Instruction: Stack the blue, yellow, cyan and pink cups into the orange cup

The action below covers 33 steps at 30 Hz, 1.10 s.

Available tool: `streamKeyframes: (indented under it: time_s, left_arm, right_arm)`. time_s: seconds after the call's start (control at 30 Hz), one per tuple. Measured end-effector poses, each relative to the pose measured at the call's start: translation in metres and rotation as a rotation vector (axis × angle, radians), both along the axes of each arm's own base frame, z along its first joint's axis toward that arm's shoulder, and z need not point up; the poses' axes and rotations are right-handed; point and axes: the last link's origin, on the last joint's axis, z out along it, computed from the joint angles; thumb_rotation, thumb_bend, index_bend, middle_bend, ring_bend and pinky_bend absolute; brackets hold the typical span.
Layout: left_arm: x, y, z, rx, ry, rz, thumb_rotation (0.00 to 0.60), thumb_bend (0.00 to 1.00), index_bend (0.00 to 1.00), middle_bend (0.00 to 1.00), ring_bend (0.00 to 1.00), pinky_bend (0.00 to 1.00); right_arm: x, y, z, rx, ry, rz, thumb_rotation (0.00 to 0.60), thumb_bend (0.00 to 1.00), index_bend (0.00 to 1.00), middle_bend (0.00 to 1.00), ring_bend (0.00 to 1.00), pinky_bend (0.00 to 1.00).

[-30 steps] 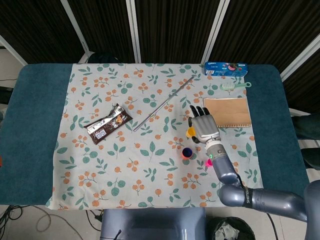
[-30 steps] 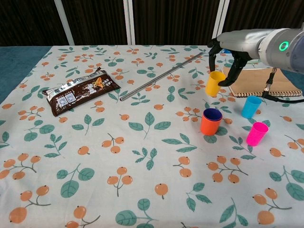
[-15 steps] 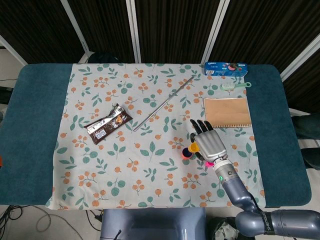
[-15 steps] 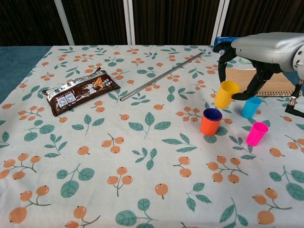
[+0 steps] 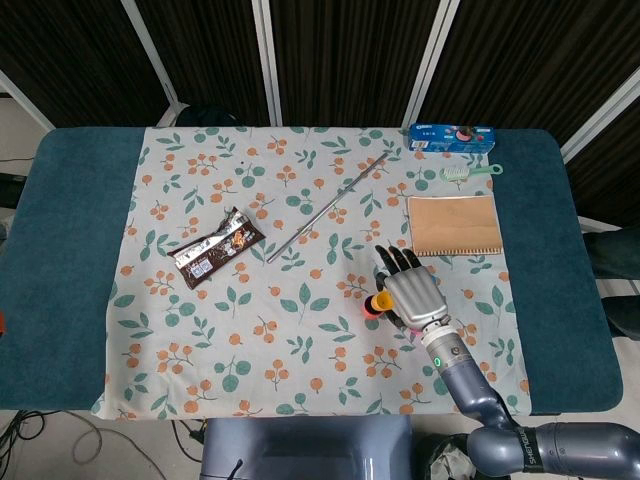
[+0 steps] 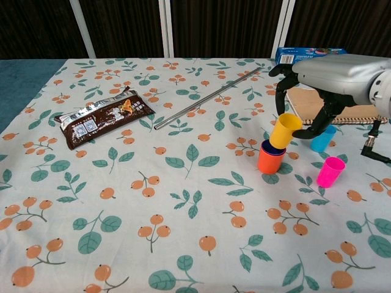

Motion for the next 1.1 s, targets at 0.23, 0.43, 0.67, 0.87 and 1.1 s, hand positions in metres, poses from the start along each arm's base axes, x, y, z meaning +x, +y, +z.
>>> streamKeyframes:
  time_s: [0.23, 0.43, 0.67, 0.87, 1.1]
  left_arm:
    - [0.000, 0.000, 0.000, -0.002, 0.001, 0.000, 0.600, 0.39, 0.13, 0.03, 0.00, 0.04]
    - [0.000, 0.000, 0.000, -0.002, 0.002, 0.000, 0.600, 0.39, 0.13, 0.03, 0.00, 0.04]
    - [0.000, 0.000, 0.000, -0.002, 0.002, -0.001, 0.600, 0.39, 0.13, 0.03, 0.00, 0.04]
    - [0.000, 0.000, 0.000, -0.002, 0.003, -0.001, 0.600, 0.39, 0.13, 0.03, 0.00, 0.04]
    - [0.000, 0.000, 0.001, 0.010, -0.003, 0.005, 0.600, 0.39, 0.13, 0.03, 0.00, 0.04]
  right_arm:
    - [-0.003, -0.003, -0.004, -0.001, 0.002, -0.015, 0.600, 0.35, 0.52, 0.00, 0.05, 0.13]
    - [-0.004, -0.003, -0.008, 0.013, 0.007, -0.018, 0.600, 0.35, 0.52, 0.00, 0.05, 0.13]
    - [-0.004, -0.001, -0.013, 0.026, 0.005, -0.017, 0.600, 0.34, 0.52, 0.00, 0.05, 0.13]
    - [-0.004, 0.000, -0.017, 0.039, 0.012, -0.016, 0.600, 0.34, 0.27, 0.00, 0.05, 0.13]
    - [-0.008, -0.004, -0.018, 0.038, 0.030, -0.049, 0.600, 0.35, 0.09, 0.00, 0.05, 0.13]
